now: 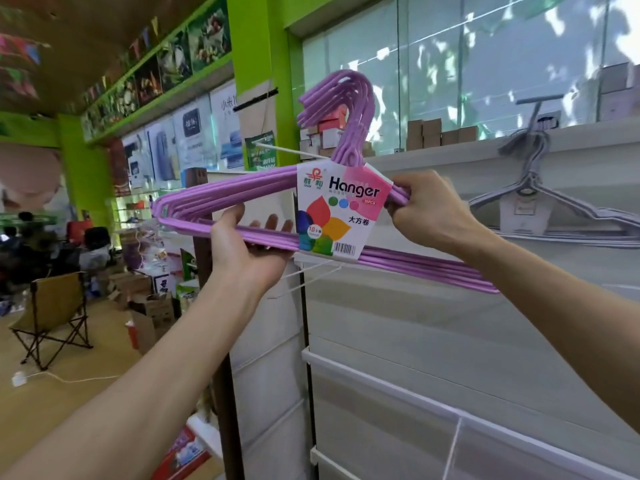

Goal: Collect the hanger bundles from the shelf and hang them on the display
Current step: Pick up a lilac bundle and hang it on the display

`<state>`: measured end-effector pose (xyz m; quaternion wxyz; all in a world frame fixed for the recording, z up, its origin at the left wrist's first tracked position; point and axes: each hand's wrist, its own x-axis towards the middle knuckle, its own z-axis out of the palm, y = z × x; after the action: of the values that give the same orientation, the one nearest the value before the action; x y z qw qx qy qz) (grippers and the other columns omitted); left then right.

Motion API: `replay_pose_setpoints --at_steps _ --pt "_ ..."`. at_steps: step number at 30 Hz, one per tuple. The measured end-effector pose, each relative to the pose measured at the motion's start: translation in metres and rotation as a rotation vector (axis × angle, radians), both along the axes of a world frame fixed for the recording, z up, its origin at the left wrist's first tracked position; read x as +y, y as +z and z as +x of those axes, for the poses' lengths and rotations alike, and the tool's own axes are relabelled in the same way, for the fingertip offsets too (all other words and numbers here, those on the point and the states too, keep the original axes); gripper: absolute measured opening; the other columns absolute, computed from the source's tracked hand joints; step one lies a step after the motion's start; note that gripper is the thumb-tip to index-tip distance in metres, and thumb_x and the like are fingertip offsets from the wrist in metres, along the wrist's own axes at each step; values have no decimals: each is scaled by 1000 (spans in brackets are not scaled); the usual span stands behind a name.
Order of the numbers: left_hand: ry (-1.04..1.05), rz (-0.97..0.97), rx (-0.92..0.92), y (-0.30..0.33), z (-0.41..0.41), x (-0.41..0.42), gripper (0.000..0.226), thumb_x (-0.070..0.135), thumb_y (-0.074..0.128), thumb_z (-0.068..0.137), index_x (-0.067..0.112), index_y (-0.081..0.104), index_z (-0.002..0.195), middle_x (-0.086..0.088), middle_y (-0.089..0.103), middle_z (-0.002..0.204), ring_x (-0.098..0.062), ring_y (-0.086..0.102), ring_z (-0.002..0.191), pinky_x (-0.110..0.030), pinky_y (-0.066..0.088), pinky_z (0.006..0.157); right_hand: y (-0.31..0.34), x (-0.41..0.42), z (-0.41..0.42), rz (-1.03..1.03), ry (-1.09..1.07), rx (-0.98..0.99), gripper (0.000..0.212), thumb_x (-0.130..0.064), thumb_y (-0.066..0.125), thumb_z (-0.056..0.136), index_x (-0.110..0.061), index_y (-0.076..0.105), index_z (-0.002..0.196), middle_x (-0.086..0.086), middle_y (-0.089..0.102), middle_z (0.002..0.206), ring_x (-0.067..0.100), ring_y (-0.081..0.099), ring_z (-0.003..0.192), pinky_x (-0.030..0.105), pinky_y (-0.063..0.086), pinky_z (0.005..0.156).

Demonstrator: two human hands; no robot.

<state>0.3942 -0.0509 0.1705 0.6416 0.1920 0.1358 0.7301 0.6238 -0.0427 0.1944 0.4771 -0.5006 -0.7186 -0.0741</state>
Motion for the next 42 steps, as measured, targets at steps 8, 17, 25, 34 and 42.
replay_pose_setpoints --at_steps 8,17,25,34,42 --pt "-65 7 -6 0 -15 67 42 28 66 90 8 51 124 -17 57 120 -36 63 100 -58 49 96 -1 54 -11 14 -68 2 11 -11 57 85 -17 63 79 -2 64 66 31 57 66 50 55 71" --pt "-190 20 21 8 -31 137 40 31 68 88 7 55 117 -16 58 112 -40 62 108 -59 51 94 5 92 -25 44 -202 8 16 -8 54 82 -16 58 70 -2 54 54 20 41 55 35 39 59" --pt "-328 9 37 7 -45 202 40 24 67 89 8 56 124 -16 58 110 -35 62 96 -58 51 96 12 122 -50 -4 -314 -19 22 -4 56 84 -19 64 71 6 61 62 21 46 57 35 44 57" --pt "-453 -27 14 6 -48 254 29 17 66 88 10 58 114 -15 61 112 -33 63 93 -55 53 91 20 148 -63 -44 -461 -40 24 -2 56 83 -19 59 65 0 57 58 19 45 57 33 40 57" --pt "-534 -82 -16 -4 -43 281 20 19 62 91 9 55 107 -15 60 112 -33 62 96 -55 50 97 26 165 -70 -82 -535 -81 53 -6 58 83 -50 56 53 -12 53 47 13 42 54 34 42 60"
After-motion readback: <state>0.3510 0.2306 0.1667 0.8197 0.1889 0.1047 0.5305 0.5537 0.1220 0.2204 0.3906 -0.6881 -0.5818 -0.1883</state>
